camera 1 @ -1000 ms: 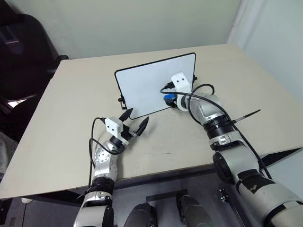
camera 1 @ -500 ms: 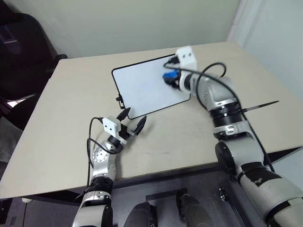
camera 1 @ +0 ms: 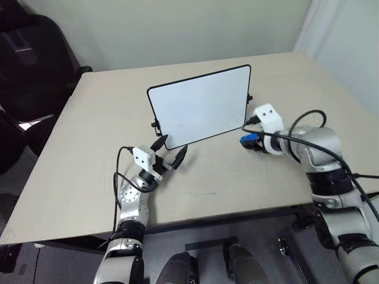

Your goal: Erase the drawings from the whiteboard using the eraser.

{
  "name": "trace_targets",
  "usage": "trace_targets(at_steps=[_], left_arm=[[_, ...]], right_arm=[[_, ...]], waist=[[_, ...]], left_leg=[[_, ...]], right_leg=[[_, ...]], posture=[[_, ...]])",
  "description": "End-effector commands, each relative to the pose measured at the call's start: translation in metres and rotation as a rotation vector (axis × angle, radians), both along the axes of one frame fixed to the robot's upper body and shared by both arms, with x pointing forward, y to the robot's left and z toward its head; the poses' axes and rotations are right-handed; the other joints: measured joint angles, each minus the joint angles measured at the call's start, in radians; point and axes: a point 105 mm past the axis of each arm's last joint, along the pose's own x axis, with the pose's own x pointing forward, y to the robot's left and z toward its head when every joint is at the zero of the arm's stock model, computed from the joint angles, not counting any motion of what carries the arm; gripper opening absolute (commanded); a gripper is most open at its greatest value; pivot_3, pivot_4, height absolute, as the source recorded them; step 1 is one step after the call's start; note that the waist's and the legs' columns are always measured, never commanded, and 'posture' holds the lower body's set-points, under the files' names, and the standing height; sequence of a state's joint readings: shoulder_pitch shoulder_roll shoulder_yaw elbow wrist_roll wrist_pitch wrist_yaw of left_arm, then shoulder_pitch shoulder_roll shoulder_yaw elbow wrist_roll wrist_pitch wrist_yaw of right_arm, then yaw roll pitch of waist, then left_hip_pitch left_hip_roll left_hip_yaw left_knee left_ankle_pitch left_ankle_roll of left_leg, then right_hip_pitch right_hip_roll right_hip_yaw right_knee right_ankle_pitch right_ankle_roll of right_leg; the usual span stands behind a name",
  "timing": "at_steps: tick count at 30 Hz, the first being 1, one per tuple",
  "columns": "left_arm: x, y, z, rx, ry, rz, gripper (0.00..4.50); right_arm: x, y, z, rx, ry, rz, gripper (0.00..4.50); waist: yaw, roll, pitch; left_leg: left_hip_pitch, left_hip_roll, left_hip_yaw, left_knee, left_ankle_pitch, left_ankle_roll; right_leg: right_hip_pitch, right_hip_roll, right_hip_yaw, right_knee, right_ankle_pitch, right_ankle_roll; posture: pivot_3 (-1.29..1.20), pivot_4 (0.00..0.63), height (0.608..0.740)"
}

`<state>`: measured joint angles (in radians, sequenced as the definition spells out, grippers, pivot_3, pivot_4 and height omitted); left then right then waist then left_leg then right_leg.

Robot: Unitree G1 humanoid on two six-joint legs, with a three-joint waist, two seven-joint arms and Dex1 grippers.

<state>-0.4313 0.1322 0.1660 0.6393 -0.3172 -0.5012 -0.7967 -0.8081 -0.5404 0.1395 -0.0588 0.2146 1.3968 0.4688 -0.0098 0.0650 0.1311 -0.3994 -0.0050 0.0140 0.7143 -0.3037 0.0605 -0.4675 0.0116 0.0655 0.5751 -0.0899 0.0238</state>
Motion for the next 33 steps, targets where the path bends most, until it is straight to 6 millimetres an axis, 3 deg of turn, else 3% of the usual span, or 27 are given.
trace_targets(at_steps=[1,5,10,12,17,21,23,26,30,33], left_arm=[[-0.006,-0.006,-0.018,-0.029,0.052,-0.009,4.50],[-0.005,-0.008,-0.018,-0.030,0.055,-0.014,4.50],[-0.003,-0.009,-0.018,-0.026,0.056,-0.018,4.50],[-0.002,-0.010,-0.018,-0.026,0.058,-0.021,4.50],[-0.001,-0.014,-0.020,-0.027,0.060,-0.017,4.50],[0.000,-0.016,-0.021,-0.028,0.066,-0.017,4.50],[0.000,-0.018,-0.022,-0.029,0.070,-0.027,4.50],[0.001,-0.022,-0.022,-0.027,0.074,-0.047,4.50],[0.001,-0.028,-0.024,-0.028,0.081,-0.064,4.50],[0.003,-0.026,-0.022,-0.030,0.079,-0.066,4.50]], right_arm=[[-0.014,0.003,-0.001,0.000,0.023,0.032,3.08],[-0.023,0.002,-0.010,0.003,0.055,0.038,3.08],[-0.024,0.003,-0.011,0.008,0.029,0.023,4.29],[-0.025,0.001,-0.007,0.021,-0.003,0.019,4.44],[-0.045,-0.030,0.005,0.062,-0.202,0.028,4.44],[-0.057,-0.062,0.011,0.142,-0.422,-0.098,4.44],[-0.068,-0.061,0.006,0.192,-0.454,-0.068,4.44],[-0.072,-0.057,0.023,0.240,-0.648,-0.059,4.44],[-0.085,-0.033,0.023,0.408,-0.618,0.069,4.44],[-0.086,-0.032,0.029,0.445,-0.640,0.092,4.44]], waist=[[-0.002,0.000,0.000],[-0.004,0.000,0.000],[0.001,0.000,0.000],[0.003,0.000,0.000],[0.019,0.001,-0.001],[0.016,0.001,0.000],[0.015,-0.001,0.000],[0.010,0.000,0.001],[0.013,0.000,0.001],[0.014,0.000,0.001]], left_leg=[[0.000,0.000,0.000,0.000,0.000,0.000],[0.001,-0.001,0.000,0.001,0.000,0.000],[0.002,-0.001,0.000,0.001,0.000,0.001],[0.002,-0.001,0.000,0.001,0.000,0.001],[0.004,-0.001,-0.001,0.001,0.000,0.003],[0.008,-0.002,-0.001,0.001,-0.003,0.004],[0.008,-0.002,-0.001,0.001,-0.003,0.004],[0.010,-0.002,-0.001,0.001,-0.004,0.004],[0.011,-0.005,-0.001,0.001,-0.003,0.005],[0.015,-0.008,-0.001,0.001,-0.005,0.008]], right_leg=[[0.000,0.000,0.000,0.000,0.000,0.000],[0.002,0.000,0.001,-0.001,0.000,0.001],[0.003,0.000,0.001,-0.001,0.000,0.002],[0.003,0.000,0.001,-0.001,0.000,0.002],[0.007,-0.001,0.001,-0.002,-0.002,0.004],[0.010,0.000,0.003,-0.002,-0.005,0.006],[0.010,0.000,0.004,-0.002,-0.005,0.006],[0.013,0.000,0.005,-0.002,-0.005,0.006],[0.015,0.000,0.008,-0.004,-0.005,0.008],[0.020,0.000,0.013,-0.005,-0.008,0.012]], posture=[[0.00,0.150,0.726],[0.00,0.150,0.726],[0.00,0.150,0.726],[0.00,0.150,0.726],[0.00,0.150,0.726],[0.00,0.150,0.726],[0.00,0.150,0.726],[0.00,0.150,0.726],[0.00,0.150,0.726],[0.00,0.150,0.726]])
